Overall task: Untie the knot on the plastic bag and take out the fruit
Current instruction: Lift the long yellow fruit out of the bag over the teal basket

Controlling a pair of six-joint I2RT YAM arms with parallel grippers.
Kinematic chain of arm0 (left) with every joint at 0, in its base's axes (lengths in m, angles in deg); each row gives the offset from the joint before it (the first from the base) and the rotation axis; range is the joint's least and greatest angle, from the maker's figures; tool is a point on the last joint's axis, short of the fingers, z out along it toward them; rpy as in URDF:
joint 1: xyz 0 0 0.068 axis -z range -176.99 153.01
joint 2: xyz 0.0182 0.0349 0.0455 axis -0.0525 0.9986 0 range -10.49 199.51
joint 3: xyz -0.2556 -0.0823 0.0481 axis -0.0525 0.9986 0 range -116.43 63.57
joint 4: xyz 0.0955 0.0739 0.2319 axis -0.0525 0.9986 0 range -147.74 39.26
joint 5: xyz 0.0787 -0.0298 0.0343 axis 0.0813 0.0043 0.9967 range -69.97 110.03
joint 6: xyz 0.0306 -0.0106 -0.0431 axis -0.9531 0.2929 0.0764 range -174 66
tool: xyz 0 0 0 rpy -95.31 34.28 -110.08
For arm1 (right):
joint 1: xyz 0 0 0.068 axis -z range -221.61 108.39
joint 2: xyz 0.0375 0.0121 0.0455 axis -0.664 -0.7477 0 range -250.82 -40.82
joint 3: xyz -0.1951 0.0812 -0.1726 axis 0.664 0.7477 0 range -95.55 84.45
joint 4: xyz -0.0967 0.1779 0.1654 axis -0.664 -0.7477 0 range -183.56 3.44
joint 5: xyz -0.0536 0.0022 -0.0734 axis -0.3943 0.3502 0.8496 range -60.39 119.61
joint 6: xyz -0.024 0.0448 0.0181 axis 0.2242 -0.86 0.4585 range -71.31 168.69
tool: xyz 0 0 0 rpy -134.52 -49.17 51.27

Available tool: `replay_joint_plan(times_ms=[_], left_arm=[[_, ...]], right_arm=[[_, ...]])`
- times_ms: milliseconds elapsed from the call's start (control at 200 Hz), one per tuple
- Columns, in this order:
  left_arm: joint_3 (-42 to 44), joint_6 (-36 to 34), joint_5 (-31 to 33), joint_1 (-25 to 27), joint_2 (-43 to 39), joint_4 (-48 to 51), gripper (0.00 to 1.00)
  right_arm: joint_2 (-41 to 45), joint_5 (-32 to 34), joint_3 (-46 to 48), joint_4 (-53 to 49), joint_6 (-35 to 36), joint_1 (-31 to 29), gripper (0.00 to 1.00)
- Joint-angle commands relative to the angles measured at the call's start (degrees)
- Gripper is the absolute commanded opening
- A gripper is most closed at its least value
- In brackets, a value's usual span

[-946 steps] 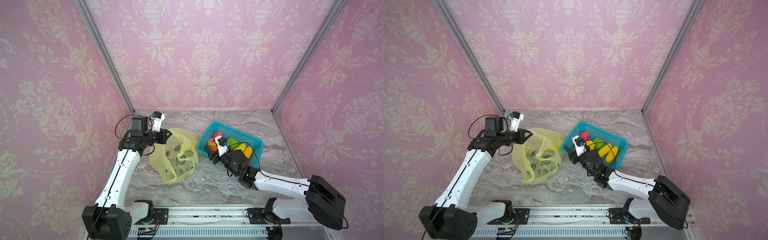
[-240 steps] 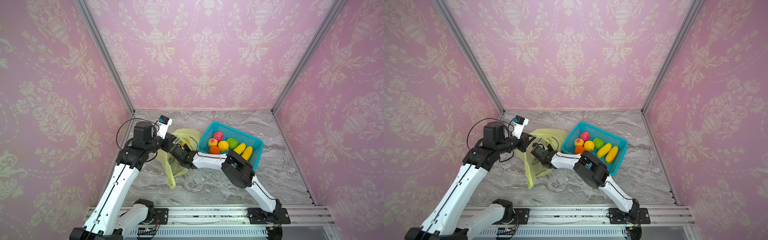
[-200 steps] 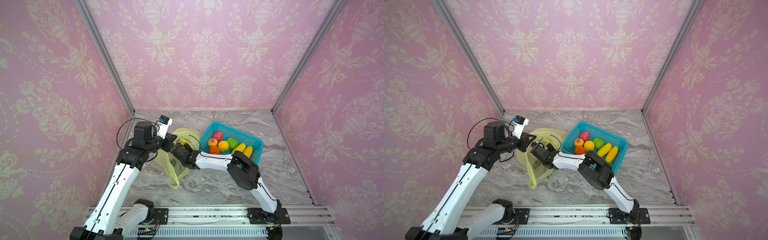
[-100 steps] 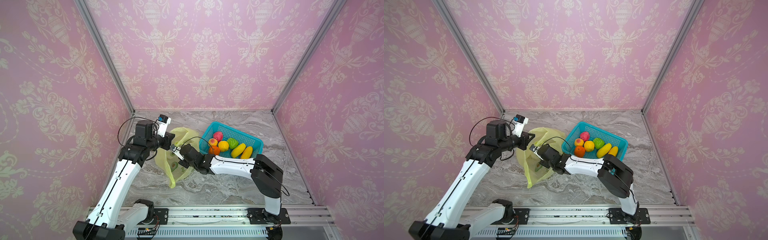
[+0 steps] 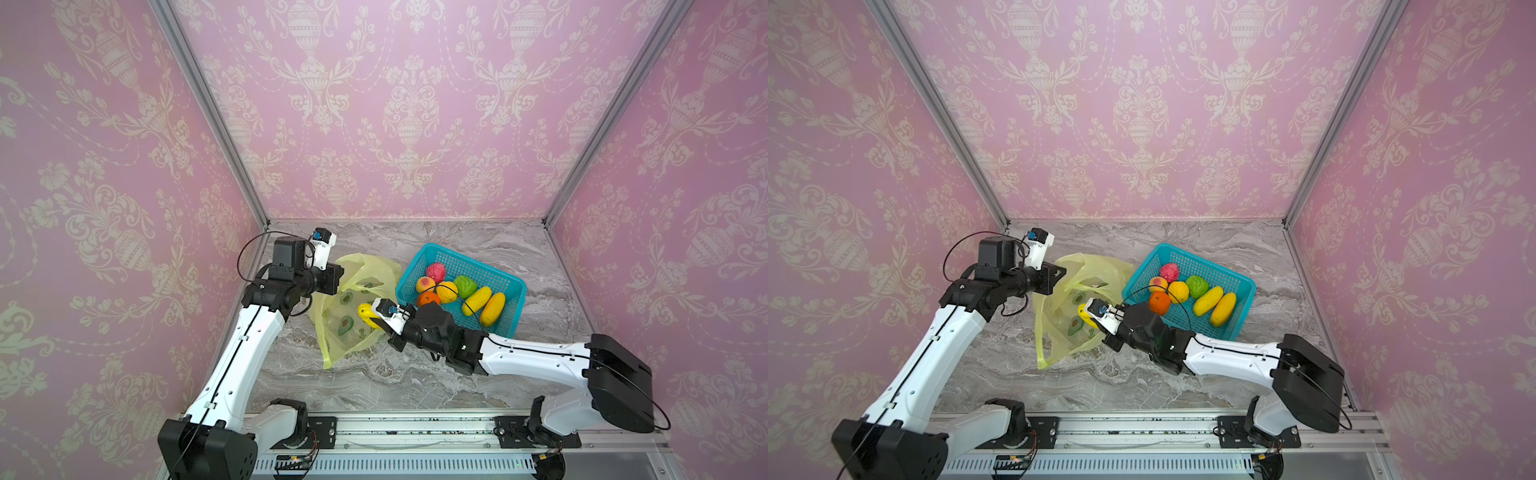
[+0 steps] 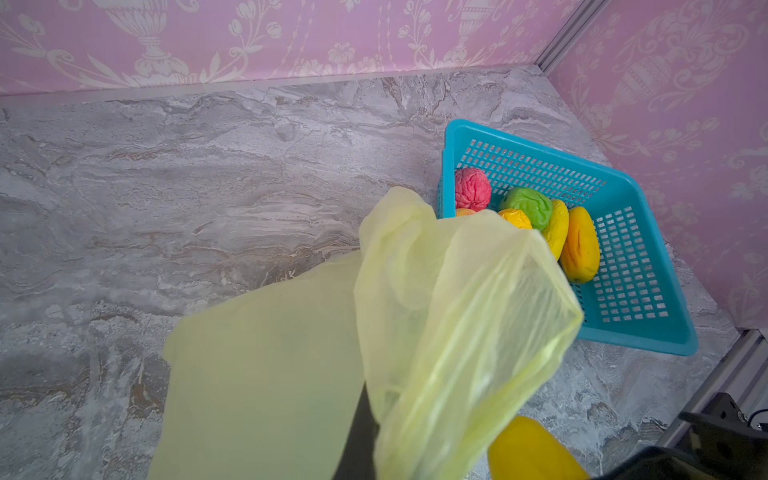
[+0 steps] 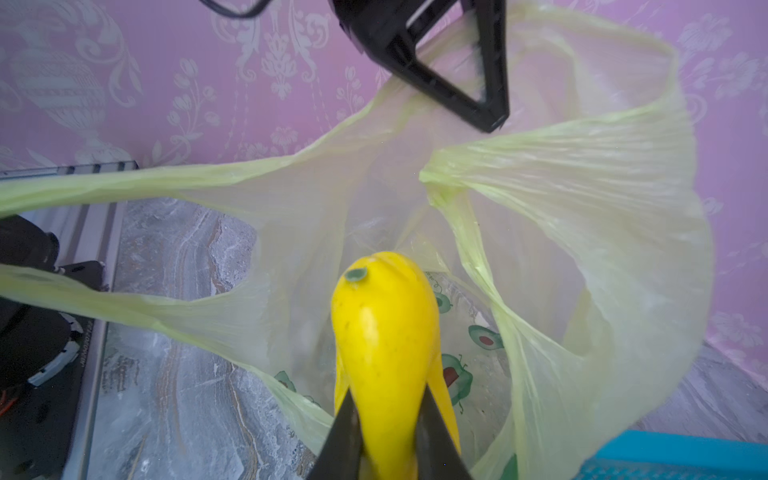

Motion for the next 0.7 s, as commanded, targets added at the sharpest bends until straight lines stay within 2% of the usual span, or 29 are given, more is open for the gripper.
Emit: replay_joint_plan(times_ms=[0,90,170,240,340,410,520,691], left_arm=[[-1.9,1.1,0.8,-0.6,0.8,1.6,0.00],[-2.1,1.1,1.0,-0.8,1.2,2.0,0.00],[-2.1,1.2,1.2,-1.0,1.2,2.1,0.00],[-2.1,1.3,1.1,-1.2,1.3,2.1,0.00],[-2.1,1.3,0.9,-1.3,1.5,2.1,0.00],[-2.1,1.3,0.8,-1.4,1.5,2.1,0.00],[-2.1,1.3,0.9,-1.5,1.5,1.9,0.00],[-2.1,1.4,0.6,-1.8,1.7,2.0,0.00]], right_arm=[[7.8,-4.2,5.3,8.9,-5.7,2.6,0.00],[14.6,-6.6,9.9,10.7,-11.9,7.9,0.00],[19.6,-5.1,13.3,11.2,-16.3,12.9,0.00],[22.8,-1.7,15.2,9.8,-18.1,17.0,0.00],[23.4,6.6,15.0,5.3,-20.0,21.4,0.00],[20.8,11.8,13.2,1.0,-22.4,24.5,0.00],[12.4,15.2,6.5,-9.0,-26.9,29.9,0.00],[-3.5,15.0,-2.8,-16.1,-31.5,34.0,0.00]])
